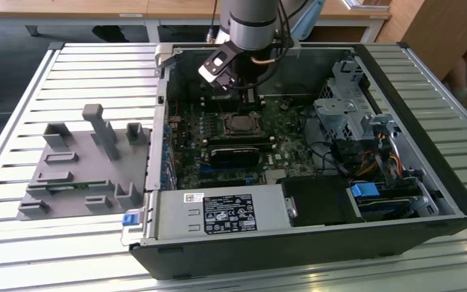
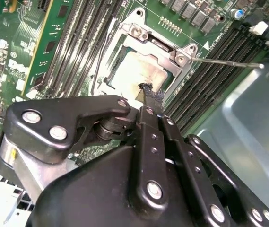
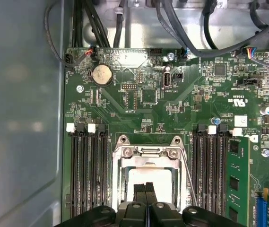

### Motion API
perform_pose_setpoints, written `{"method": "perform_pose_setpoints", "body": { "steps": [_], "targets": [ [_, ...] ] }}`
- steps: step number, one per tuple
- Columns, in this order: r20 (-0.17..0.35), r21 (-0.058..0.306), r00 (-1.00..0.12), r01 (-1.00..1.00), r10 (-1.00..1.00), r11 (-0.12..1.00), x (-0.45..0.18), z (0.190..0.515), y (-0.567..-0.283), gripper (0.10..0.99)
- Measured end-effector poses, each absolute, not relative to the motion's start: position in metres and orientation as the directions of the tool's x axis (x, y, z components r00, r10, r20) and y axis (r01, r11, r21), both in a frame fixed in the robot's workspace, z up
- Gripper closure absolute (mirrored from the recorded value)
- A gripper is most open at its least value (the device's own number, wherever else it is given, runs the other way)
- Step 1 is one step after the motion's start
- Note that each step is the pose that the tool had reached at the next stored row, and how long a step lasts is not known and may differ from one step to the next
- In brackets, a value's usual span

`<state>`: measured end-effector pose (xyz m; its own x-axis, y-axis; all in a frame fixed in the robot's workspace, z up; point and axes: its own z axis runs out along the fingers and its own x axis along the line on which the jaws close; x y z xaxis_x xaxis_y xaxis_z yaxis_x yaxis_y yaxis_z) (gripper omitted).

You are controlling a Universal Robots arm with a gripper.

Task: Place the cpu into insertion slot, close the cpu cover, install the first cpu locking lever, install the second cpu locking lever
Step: 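Install the first cpu locking lever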

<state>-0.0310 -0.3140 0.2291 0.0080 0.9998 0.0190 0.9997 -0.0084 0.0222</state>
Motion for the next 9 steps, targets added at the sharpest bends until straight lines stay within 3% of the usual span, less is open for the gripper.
{"method": "perform_pose_setpoints", "body": {
  "steps": [9],
  "targets": [
    [0.019, 0.022, 0.008, 1.000, 1.000, -0.008, -0.031, 0.262, -0.314, 0.973]
  ]
}}
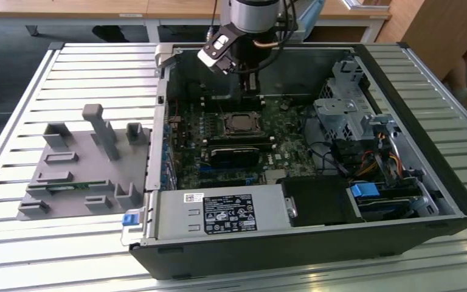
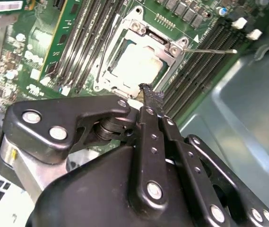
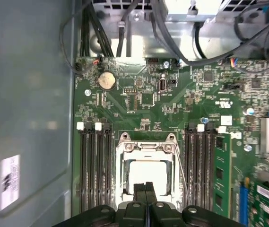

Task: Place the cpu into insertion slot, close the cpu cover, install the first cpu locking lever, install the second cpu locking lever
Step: 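Install the first cpu locking lever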

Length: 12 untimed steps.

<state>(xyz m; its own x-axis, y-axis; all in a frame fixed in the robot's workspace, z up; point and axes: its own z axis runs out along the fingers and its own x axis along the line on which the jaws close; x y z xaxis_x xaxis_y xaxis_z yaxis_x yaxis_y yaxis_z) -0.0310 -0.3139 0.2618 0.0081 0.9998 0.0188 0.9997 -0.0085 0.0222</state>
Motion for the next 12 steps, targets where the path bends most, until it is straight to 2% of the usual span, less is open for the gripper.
{"method": "perform_pose_setpoints", "body": {
  "steps": [4, 12],
  "targets": [
    [0.019, 0.022, -0.004, 1.000, 1.000, 0.004, -0.0310, 0.2679, -0.3139, 0.973],
    [0.019, 0.022, -0.149, 0.989, 0.989, 0.149, -0.0311, 0.2677, -0.3140, 0.973]
  ]
}}
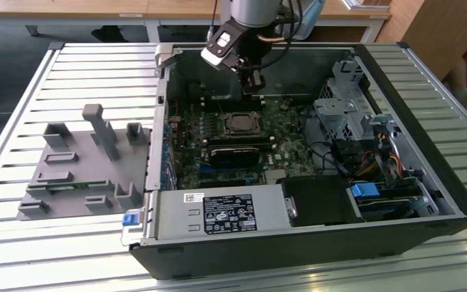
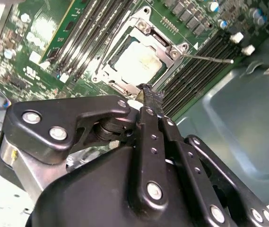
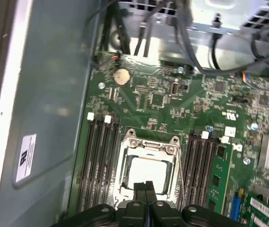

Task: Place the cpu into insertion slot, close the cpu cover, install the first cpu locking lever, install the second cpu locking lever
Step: 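Install the first cpu locking lever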

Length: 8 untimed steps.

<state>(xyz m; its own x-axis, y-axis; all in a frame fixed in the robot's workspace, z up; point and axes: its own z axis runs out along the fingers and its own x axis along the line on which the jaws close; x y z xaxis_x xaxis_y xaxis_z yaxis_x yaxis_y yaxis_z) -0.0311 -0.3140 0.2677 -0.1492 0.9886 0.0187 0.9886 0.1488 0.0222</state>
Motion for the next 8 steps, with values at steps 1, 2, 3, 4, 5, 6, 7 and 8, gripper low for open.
{"method": "perform_pose_setpoints", "body": {
  "steps": [1, 2, 3, 4, 5, 6, 7, 8],
  "targets": [
    [0.019, 0.022, -0.167, 0.986, 0.986, 0.166, -0.0311, 0.2676, -0.3140, 0.973],
    [0.019, 0.022, -0.186, 0.982, 0.982, 0.186, -0.0310, 0.2675, -0.3140, 0.973],
    [0.019, 0.022, -0.204, 0.979, 0.979, 0.203, -0.0310, 0.2674, -0.3139, 0.973],
    [0.019, 0.022, -0.221, 0.975, 0.975, 0.220, -0.0310, 0.2673, -0.3139, 0.973],
    [0.018, 0.022, -0.232, 0.972, 0.972, 0.232, -0.0311, 0.2673, -0.3140, 0.973],
    [0.019, 0.022, -0.241, 0.970, 0.970, 0.240, -0.0311, 0.2672, -0.3139, 0.973],
    [0.019, 0.022, -0.247, 0.969, 0.969, 0.247, -0.0311, 0.2672, -0.3139, 0.973],
    [0.019, 0.022, -0.254, 0.967, 0.967, 0.253, -0.0311, 0.2672, -0.3140, 0.973]
  ]
}}
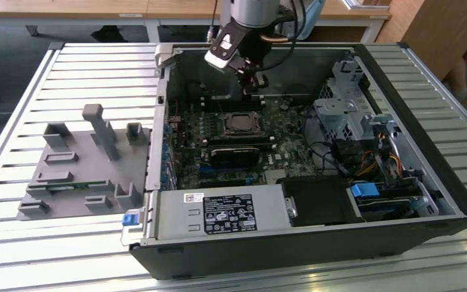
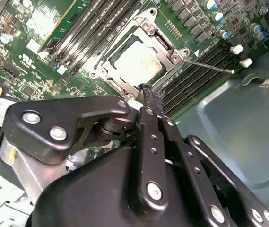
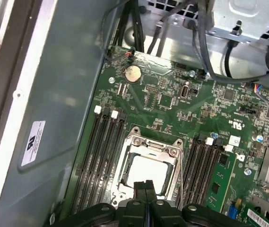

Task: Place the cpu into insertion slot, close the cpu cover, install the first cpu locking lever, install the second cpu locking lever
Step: 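Install the first cpu locking lever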

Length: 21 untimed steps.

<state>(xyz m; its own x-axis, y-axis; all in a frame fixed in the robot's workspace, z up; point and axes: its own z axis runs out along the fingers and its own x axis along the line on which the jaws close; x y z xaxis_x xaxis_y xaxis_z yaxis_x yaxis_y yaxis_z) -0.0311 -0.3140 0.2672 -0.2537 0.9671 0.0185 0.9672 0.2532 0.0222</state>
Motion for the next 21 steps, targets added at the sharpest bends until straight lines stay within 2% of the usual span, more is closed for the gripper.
{"method": "perform_pose_setpoints", "body": {
  "steps": [21],
  "targets": [
    [0.019, 0.022, -0.531, 0.847, 0.847, 0.531, -0.0311, 0.2667, -0.3139, 0.973]
  ]
}}
